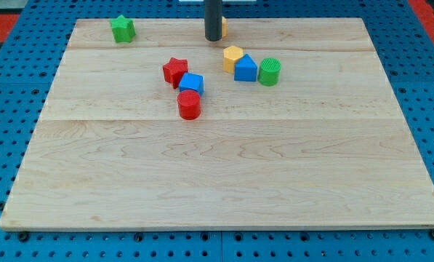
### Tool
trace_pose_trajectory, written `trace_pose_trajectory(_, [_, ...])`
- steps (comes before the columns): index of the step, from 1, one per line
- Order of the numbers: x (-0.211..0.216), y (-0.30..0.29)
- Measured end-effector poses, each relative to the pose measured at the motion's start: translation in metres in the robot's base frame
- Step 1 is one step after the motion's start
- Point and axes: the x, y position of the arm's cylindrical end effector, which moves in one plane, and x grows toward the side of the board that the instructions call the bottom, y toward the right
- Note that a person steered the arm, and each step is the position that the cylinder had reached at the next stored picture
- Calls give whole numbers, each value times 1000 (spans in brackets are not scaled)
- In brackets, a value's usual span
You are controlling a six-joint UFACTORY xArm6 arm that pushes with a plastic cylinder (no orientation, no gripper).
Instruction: Slide the blue triangle to the center right
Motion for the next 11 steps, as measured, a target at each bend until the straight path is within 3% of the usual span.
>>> trace_pose_trajectory(1, [35, 50])
trace_pose_trajectory(2, [41, 65])
trace_pose_trajectory(4, [106, 35])
trace_pose_trajectory(5, [126, 73])
trace_pose_trajectory(6, [120, 140])
trace_pose_trajectory(7, [144, 142])
trace_pose_trajectory(9, [112, 214])
trace_pose_trajectory(11, [115, 258])
